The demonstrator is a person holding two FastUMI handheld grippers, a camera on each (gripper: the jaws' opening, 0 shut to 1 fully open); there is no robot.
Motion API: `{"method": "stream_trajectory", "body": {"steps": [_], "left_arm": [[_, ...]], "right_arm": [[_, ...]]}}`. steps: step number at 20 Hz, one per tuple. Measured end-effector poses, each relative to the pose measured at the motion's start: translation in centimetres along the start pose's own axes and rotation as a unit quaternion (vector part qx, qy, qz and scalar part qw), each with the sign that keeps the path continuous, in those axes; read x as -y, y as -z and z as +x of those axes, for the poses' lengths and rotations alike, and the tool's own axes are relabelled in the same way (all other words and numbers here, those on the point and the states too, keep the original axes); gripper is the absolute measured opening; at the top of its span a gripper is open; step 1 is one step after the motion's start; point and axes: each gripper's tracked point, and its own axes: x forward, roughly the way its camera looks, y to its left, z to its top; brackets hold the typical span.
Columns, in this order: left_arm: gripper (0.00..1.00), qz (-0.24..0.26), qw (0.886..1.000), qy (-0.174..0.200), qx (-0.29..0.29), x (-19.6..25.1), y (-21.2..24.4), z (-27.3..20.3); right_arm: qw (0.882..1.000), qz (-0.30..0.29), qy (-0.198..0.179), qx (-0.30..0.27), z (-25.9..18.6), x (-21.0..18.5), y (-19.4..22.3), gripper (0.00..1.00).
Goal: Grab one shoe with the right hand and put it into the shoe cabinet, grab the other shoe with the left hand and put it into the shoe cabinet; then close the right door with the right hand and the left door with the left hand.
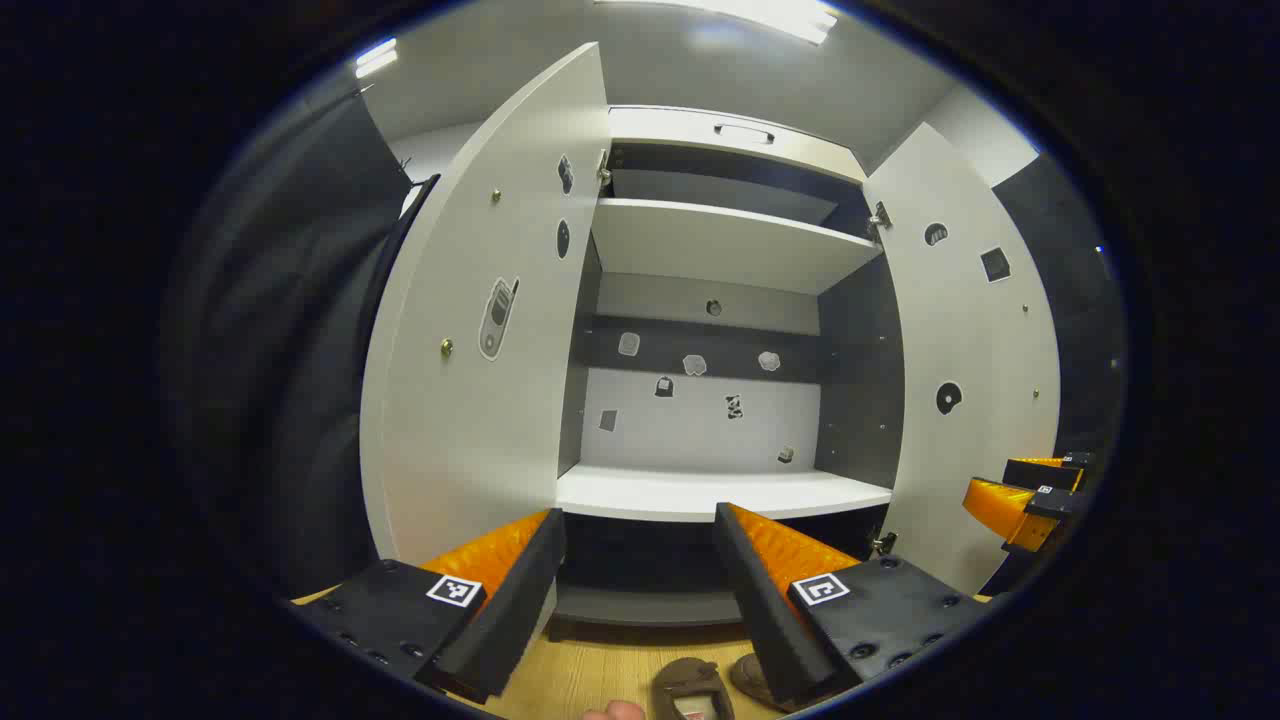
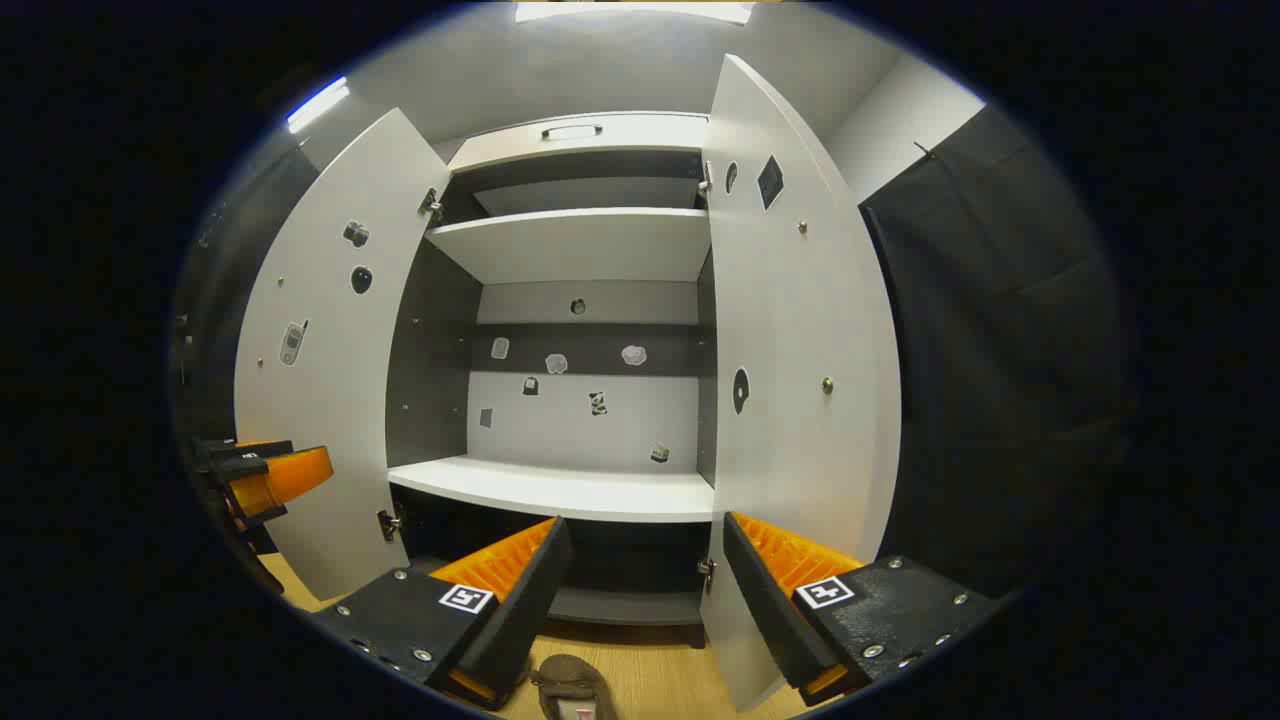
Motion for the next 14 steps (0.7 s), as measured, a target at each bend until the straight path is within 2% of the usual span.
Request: {"method": "stream_trajectory", "body": {"steps": [6,13,14], "left_arm": [[0.97,-0.002,1.000,0.028,-0.005,1.9,0.2,0.2],[0.97,-0.008,1.000,0.026,-0.008,1.7,0.3,-0.1],[0.99,-0.007,1.000,0.025,-0.007,1.6,0.3,-0.2]], "right_arm": [[1.000,0.022,0.005,0.007,-0.3,-0.1,-0.6,0.94],[1.000,0.016,0.013,0.007,-0.7,0.2,-0.7,0.94],[1.000,0.017,0.012,0.006,-0.8,0.1,-0.6,0.94]]}}
